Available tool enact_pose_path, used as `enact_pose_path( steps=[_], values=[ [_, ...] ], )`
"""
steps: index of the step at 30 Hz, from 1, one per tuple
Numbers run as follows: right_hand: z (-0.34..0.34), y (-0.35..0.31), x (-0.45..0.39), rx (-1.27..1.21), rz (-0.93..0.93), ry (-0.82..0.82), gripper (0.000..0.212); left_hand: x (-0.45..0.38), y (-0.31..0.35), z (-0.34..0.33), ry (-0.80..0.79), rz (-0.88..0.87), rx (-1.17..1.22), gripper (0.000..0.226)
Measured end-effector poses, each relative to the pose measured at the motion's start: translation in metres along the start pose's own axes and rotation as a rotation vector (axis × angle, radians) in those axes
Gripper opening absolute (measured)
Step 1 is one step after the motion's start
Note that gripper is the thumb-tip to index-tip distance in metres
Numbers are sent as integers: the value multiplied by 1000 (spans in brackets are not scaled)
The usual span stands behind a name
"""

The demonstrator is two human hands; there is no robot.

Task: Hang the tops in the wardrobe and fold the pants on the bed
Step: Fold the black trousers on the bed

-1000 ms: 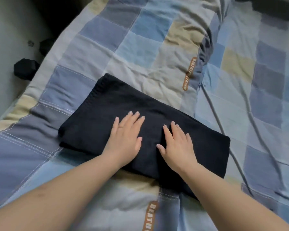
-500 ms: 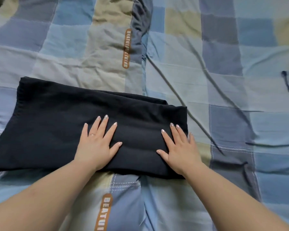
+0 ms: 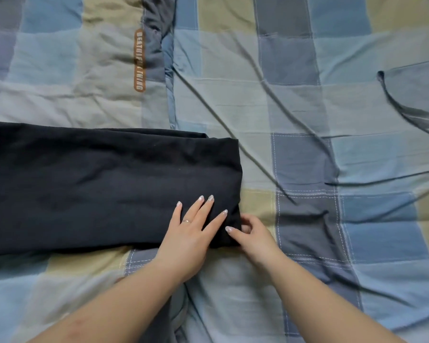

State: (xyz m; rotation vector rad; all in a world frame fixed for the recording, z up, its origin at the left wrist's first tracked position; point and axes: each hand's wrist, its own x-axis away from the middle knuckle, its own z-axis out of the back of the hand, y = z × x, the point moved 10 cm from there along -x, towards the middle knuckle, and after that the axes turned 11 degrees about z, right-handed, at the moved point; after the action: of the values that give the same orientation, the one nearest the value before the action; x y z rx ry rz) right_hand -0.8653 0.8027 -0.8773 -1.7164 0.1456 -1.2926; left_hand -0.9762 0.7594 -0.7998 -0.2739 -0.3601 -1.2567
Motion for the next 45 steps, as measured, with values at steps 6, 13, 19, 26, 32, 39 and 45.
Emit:
enact_pose_path(
  steps=[6, 13, 19, 26, 32, 39, 45],
  values=[
    [-7, 14, 24, -244, -90, -116, 19, -9, -16, -38, -224, 22, -40, 99],
    [-3, 25, 21, -156, -100, -9, 18, -48, 4, 1, -315, -72, 328, 87],
    [12, 13, 1, -49, -53, 73, 16, -142, -3, 83, 110, 164, 511, 44],
    [12, 12, 6, 222, 33, -29, 26, -171, -10, 67, 11, 321, 304, 21],
    [15, 26, 11, 175, 67, 74, 17, -171, -16, 66, 41, 306, 529, 19],
    [5, 27, 7, -73, -17, 18, 10, -94, -27, 72, 241, 63, 442, 51],
    [3, 10, 4, -80, 30, 66, 10, -42, -84, -15, -64, 263, -77, 83]
  ],
)
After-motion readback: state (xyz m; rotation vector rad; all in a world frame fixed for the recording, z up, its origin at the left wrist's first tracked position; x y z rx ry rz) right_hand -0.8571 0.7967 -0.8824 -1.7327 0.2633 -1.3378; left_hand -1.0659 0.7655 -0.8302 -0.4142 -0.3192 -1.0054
